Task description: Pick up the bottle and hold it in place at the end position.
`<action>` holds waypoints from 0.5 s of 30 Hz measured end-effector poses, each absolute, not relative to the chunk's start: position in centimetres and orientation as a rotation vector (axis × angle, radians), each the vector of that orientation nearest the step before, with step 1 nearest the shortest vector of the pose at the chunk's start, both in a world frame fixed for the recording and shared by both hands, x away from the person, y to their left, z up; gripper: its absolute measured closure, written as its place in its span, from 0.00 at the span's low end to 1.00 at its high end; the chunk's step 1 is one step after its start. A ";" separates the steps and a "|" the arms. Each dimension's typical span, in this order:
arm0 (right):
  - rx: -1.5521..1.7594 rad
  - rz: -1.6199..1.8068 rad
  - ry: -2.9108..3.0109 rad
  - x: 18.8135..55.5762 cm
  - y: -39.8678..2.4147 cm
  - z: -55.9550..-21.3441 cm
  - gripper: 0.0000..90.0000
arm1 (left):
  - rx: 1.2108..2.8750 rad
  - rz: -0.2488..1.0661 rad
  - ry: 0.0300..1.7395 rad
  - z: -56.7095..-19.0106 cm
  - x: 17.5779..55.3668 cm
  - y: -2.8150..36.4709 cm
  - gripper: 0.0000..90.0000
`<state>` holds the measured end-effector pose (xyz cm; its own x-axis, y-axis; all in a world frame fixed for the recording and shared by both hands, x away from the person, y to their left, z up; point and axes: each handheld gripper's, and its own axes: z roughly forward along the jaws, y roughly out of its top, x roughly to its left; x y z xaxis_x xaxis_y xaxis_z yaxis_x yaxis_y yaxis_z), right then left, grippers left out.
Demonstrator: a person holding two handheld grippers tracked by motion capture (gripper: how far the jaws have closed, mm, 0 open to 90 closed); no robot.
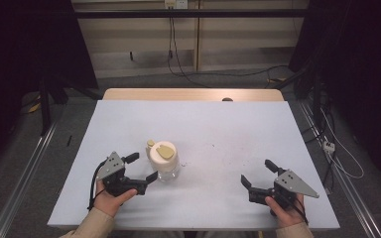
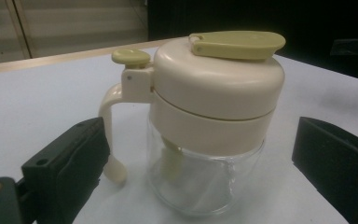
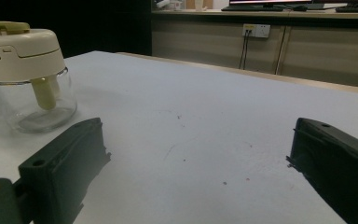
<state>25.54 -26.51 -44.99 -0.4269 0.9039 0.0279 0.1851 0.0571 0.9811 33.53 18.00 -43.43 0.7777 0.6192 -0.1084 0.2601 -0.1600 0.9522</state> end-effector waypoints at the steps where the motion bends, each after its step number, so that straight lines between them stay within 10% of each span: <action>1: 1.100 1.418 1.692 25.5 -26.5 -45.0 0.03 | 1.746 0.364 0.692 -43.4 33.5 17.9 0.03; 15: 1.098 1.420 1.692 25.6 -26.5 -45.0 0.03 | 1.771 0.367 0.700 -43.7 33.7 16.3 0.04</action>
